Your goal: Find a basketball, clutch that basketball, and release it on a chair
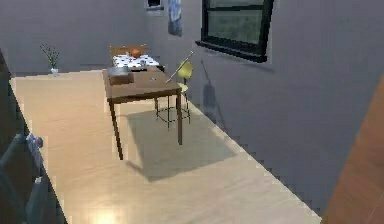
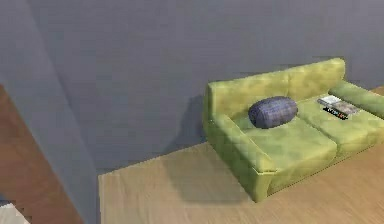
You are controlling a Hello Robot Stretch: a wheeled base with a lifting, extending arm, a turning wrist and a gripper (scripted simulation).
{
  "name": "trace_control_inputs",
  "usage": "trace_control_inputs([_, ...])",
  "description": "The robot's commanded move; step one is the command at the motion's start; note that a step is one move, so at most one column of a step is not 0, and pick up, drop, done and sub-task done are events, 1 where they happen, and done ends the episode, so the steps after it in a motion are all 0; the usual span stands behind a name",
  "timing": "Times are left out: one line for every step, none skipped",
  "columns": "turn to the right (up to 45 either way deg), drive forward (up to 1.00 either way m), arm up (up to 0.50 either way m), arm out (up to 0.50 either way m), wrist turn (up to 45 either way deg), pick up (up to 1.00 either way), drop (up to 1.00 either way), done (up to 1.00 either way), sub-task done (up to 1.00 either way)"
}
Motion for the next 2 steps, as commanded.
trace_control_inputs([-24.0, 0.0, 0.0, 0.0, 0.0, 0.0, 0.0, 0.0, 0.0])
trace_control_inputs([0.0, 0.75, 0.0, 0.0, 0.0, 0.0, 0.0, 0.0, 0.0])
